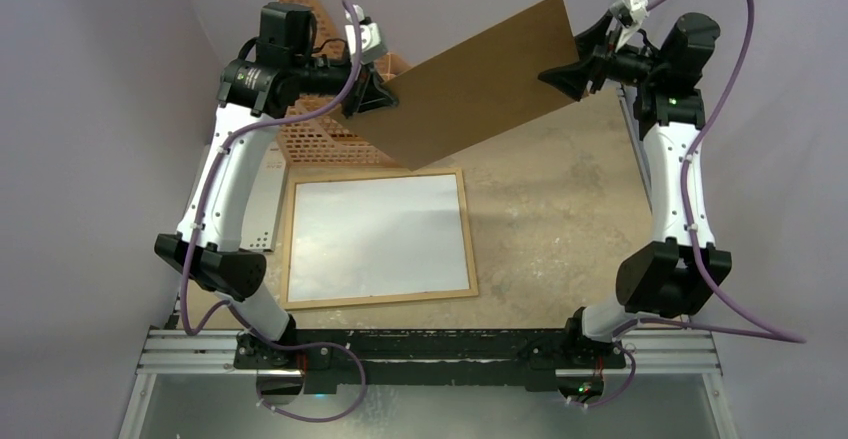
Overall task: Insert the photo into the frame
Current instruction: Pick up the photo frame item at the center of the board, then place the photo frame item in the photo frame, then adjust the photo frame at the center of the board, then install the photo frame at the center of the board.
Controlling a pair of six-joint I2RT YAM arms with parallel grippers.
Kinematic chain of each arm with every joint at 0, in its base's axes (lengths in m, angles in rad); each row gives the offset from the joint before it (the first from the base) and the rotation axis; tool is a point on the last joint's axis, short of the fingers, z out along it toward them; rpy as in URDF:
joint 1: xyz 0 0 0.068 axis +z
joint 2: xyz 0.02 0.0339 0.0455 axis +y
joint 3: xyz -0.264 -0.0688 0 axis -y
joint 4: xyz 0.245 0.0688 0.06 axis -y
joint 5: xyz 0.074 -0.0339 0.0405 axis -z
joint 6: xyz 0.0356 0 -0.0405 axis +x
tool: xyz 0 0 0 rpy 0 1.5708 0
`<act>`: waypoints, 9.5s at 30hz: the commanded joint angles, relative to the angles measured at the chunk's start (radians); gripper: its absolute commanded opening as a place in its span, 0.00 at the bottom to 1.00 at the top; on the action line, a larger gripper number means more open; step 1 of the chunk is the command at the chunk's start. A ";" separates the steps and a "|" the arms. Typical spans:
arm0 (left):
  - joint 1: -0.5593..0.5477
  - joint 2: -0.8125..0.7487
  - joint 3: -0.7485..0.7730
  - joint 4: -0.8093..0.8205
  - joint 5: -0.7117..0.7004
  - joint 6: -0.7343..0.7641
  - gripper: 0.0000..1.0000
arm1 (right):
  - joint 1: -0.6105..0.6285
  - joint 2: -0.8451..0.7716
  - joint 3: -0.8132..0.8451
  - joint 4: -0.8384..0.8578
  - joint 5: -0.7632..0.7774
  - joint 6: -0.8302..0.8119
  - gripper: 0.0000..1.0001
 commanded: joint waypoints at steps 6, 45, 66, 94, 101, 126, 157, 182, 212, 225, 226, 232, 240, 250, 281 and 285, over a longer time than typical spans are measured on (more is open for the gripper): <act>0.007 -0.001 0.046 0.155 -0.005 -0.052 0.00 | 0.000 -0.114 -0.164 0.297 -0.212 0.253 0.21; 0.009 -0.038 -0.304 0.408 -0.934 -0.701 0.89 | 0.027 -0.262 -0.814 0.592 0.208 1.154 0.00; 0.346 -0.403 -1.202 0.482 -0.902 -1.045 0.87 | 0.453 -0.179 -1.224 1.175 0.717 1.373 0.00; 0.593 -0.241 -1.369 0.603 -0.801 -1.079 0.79 | 0.571 0.005 -1.196 1.043 0.821 1.322 0.00; 0.608 -0.229 -1.386 0.629 -0.758 -1.079 0.73 | 0.582 0.044 -1.201 1.103 0.849 1.304 0.00; 0.632 -0.207 -1.406 0.678 -0.597 -1.077 0.70 | 0.647 0.129 -1.214 1.290 0.964 1.263 0.00; 0.642 -0.192 -1.417 0.790 -0.323 -1.195 0.77 | 0.650 0.055 -0.889 0.339 0.911 0.856 0.59; 0.643 -0.166 -1.373 0.678 -0.373 -1.113 0.73 | 0.650 -0.009 -0.723 -0.213 1.199 0.670 0.82; 0.519 -0.098 -1.383 0.764 -0.235 -1.120 0.64 | 0.643 0.056 -0.786 -0.186 1.077 0.577 0.82; 0.292 -0.200 -1.419 0.886 -0.488 -1.204 0.67 | 0.634 -0.308 -0.954 -0.092 0.883 0.393 0.73; 0.291 -0.221 -1.425 0.866 -0.505 -1.193 0.68 | 0.653 -0.320 -0.964 -0.076 0.846 0.385 0.71; 0.292 -0.324 -1.483 0.756 -0.547 -1.152 0.70 | 0.806 -0.288 -0.957 -0.046 0.807 0.332 0.55; 0.291 -0.380 -1.549 0.598 -0.552 -1.151 0.56 | 1.000 -0.160 -0.901 -0.097 0.795 0.215 0.24; 0.291 -0.285 -1.568 0.622 -0.437 -1.157 0.38 | 1.084 -0.026 -0.846 -0.132 0.773 0.142 0.08; 0.292 -0.260 -1.531 0.593 -0.461 -1.141 0.46 | 1.135 0.067 -0.802 -0.185 0.915 0.115 0.17; 0.291 -0.259 -1.525 0.593 -0.459 -1.142 0.48 | 1.135 0.074 -0.788 -0.187 0.956 0.117 0.18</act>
